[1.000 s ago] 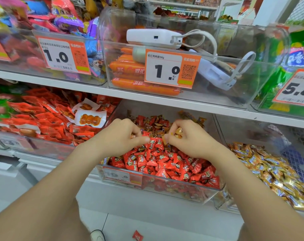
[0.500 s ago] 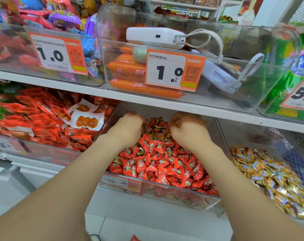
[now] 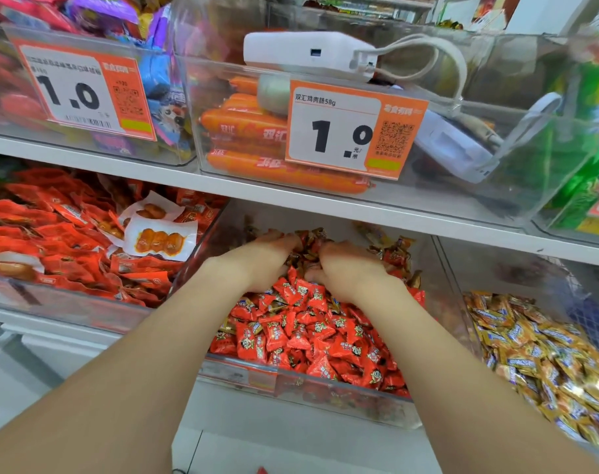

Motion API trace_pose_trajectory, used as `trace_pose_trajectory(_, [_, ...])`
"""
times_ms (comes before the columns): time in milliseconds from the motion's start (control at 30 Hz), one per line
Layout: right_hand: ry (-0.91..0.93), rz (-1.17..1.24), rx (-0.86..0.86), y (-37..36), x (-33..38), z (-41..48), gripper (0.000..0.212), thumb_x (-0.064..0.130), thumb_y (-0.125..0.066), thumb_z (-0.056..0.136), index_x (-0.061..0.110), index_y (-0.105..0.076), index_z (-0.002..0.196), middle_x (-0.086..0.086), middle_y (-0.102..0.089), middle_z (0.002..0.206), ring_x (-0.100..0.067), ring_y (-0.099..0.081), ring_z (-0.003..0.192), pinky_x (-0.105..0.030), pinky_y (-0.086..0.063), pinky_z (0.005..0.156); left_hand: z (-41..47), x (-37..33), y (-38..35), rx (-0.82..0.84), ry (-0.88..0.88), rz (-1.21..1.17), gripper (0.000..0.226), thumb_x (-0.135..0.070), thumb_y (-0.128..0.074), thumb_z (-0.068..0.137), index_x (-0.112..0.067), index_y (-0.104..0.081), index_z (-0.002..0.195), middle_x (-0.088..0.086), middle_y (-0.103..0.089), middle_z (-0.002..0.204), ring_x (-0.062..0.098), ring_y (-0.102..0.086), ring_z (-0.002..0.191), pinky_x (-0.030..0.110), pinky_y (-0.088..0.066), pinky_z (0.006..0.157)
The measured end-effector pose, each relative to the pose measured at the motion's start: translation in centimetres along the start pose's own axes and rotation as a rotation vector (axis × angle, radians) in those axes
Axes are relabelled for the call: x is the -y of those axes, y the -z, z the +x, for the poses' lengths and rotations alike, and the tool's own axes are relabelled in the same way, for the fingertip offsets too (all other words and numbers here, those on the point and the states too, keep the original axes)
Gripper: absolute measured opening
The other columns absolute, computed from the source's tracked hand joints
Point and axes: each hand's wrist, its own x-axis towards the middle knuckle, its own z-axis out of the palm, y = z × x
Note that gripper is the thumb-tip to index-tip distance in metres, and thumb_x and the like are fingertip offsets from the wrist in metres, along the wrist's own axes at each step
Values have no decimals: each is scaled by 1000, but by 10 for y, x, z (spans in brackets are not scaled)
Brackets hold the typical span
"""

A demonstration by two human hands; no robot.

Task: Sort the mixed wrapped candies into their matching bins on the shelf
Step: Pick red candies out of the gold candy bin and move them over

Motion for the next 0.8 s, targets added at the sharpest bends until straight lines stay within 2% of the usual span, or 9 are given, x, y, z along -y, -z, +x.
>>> trace_pose_trajectory(100, [1, 28, -15, 1, 1, 0, 40, 46, -67, 101, 13, -60, 121, -9, -65, 111, -26, -55, 88, -34, -46, 72, 4, -1, 1, 39, 8, 43, 49, -11, -59, 101, -18, -47, 148, 15, -56, 135, 34, -54, 125, 46, -47, 105])
trace_pose_trajectory(233, [28, 250, -23, 4, -12, -3, 42, 47, -68, 99, 19, -66, 130, -7, -65, 130, -27, -62, 112, -35, -53, 92, 1, -9, 7, 25, 34, 39, 31, -15, -55, 103, -21, -59, 133, 8, -60, 136, 28, -57, 122, 35, -49, 100])
trace_pose_trajectory(300, [31, 384, -62, 6, -19, -8, 40, 47, -69, 98, 24, -68, 131, -3, -65, 132, -23, -62, 113, -32, -51, 91, -6, -14, 14, 26, 54, 0, 27, -20, -56, 105, -22, -60, 131, 6, -59, 136, 26, -57, 121, 30, -47, 97])
trace_pose_trajectory(333, [20, 463, -83, 6, -22, -11, 39, 47, -70, 98, 26, -68, 131, 0, -66, 128, -19, -62, 108, -29, -49, 87, -11, -16, 19, 19, 62, -37, 26, -23, -57, 106, -21, -60, 131, 6, -60, 133, 24, -58, 116, 29, -47, 92])
trace_pose_trajectory(400, [-20, 651, -115, 8, -27, -20, 40, 48, -72, 96, 29, -67, 131, 2, -68, 110, -14, -64, 90, -23, -46, 75, -24, -22, 31, -44, 68, -151, 22, -26, -58, 106, -22, -59, 128, 4, -63, 120, 18, -61, 94, 26, -47, 76])
trace_pose_trajectory(500, [-100, 899, -85, 10, -30, -35, 40, 48, -74, 95, 30, -64, 130, 3, -66, 73, -6, -60, 54, -17, -42, 47, -45, -32, 51, -191, 66, -327, 17, -30, -58, 105, -22, -61, 120, -3, -62, 98, 4, -52, 64, 14, -39, 52])
trace_pose_trajectory(600, [-140, 1040, -38, 11, -34, -48, 46, 50, -76, 93, 29, -64, 133, 1, -59, 64, -12, -56, 57, -23, -37, 44, -68, -41, 58, -238, 83, -560, 17, -32, -62, 103, -24, -63, 117, -3, -64, 80, 10, -44, 46, 21, -36, 43])
trace_pose_trajectory(667, [-133, 1070, 5, 15, -36, -58, 42, 47, -76, 94, 27, -65, 129, 3, -56, 61, -11, -53, 55, -24, -36, 45, -81, -46, 55, -217, 103, -649, 14, -31, -62, 102, -27, -61, 116, -2, -60, 73, 11, -38, 46, 23, -33, 44])
trace_pose_trajectory(800, [-97, 1000, 77, 20, -41, -78, 29, 42, -74, 97, 27, -67, 121, 2, -51, 58, -11, -45, 48, -22, -32, 43, -91, -51, 43, -211, 128, -730, 9, -26, -65, 96, -28, -64, 104, 0, -56, 72, 17, -38, 56, 29, -33, 51])
